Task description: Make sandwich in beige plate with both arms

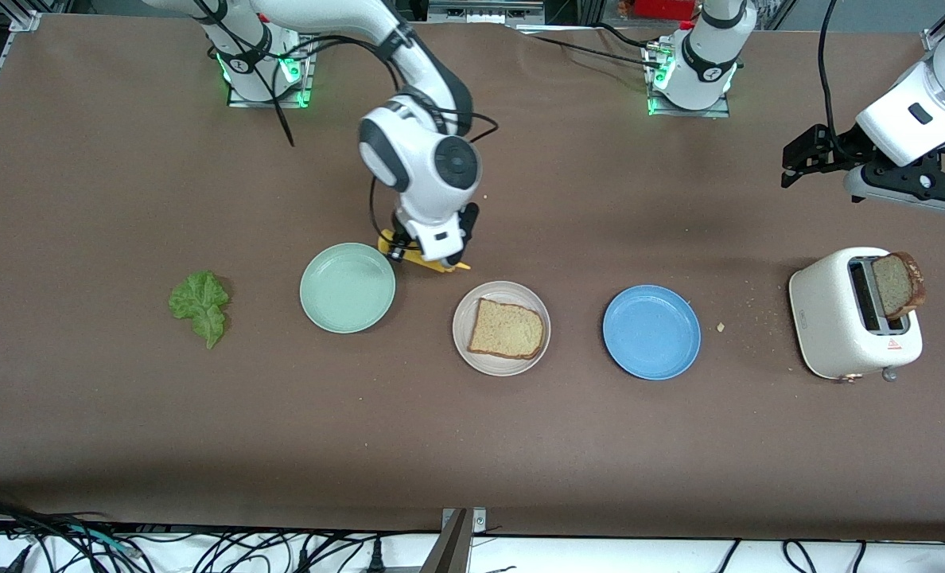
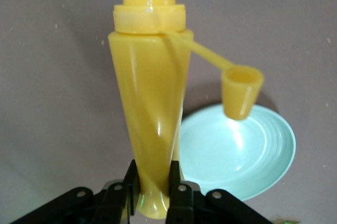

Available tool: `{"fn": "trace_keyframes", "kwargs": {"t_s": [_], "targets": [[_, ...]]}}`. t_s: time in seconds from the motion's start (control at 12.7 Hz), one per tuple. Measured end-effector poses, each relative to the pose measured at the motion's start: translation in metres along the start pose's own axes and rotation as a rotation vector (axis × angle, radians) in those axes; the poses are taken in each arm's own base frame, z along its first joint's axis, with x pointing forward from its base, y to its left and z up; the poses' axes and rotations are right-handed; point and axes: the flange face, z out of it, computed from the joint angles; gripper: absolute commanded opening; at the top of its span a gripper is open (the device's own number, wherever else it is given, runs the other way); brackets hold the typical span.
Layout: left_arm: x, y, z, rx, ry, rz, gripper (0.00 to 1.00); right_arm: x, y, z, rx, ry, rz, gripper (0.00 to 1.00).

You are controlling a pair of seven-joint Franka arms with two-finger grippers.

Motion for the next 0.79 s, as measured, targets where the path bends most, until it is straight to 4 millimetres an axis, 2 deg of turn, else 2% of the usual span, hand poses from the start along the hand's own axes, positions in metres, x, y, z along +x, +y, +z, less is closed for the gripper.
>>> {"fn": "trace_keyframes", "kwargs": {"t_s": [0.08, 0.24, 0.47, 0.63, 0.79], "targets": [[0.0, 0.0, 0.0, 0.0, 0.0, 0.0, 1.0, 0.015, -0.005, 0.006, -0.026, -0.019, 0.0, 0.0], [0.0, 0.0, 0.0, 0.0, 0.0, 0.0, 1.0, 0.03, 0.003, 0.019, -0.059, -0.038, 0.014, 0.0], [0.0, 0.0, 0.0, 0.0, 0.0, 0.0, 1.0, 0.027, 0.032, 0.016, -0.091, -0.032, 0.058, 0.0], [0.0, 0.0, 0.0, 0.0, 0.0, 0.0, 1.0, 0.027, 0.043, 0.008, -0.109, -0.009, 0.074, 0.0], [0.0, 0.0, 0.0, 0.0, -0.001, 0.0, 1.0, 0.036, 0.049, 0.013, -0.133, 0.012, 0.079, 0.0]]}}
